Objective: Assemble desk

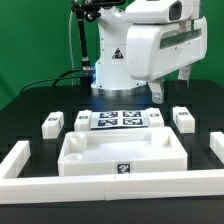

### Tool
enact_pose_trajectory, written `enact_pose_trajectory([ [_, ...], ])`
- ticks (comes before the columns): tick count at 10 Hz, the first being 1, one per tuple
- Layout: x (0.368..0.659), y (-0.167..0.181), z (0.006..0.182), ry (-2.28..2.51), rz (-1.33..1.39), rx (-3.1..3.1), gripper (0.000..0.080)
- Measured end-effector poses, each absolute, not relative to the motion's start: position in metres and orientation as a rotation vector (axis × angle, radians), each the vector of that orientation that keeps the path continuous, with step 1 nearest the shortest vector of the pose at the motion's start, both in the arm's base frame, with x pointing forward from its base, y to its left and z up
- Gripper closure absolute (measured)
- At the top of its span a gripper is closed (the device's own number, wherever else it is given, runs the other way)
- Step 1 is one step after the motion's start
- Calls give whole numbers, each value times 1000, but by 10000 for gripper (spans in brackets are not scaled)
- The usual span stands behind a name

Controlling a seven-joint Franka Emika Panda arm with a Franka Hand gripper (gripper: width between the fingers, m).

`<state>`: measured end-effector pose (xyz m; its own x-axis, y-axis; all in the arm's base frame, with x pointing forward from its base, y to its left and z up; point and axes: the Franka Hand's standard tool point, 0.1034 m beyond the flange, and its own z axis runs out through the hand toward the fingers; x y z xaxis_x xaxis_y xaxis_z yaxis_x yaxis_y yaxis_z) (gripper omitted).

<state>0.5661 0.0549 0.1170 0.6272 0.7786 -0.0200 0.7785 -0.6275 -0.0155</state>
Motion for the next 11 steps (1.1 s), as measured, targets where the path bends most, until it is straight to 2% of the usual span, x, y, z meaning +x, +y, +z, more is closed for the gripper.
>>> enact_pose_trajectory([
  [6,566,55,117,-1354,39,-2829,150],
  [8,564,49,117,-1538,22,-2738,150],
  [11,529,23,112,-2050,14,-2383,150],
])
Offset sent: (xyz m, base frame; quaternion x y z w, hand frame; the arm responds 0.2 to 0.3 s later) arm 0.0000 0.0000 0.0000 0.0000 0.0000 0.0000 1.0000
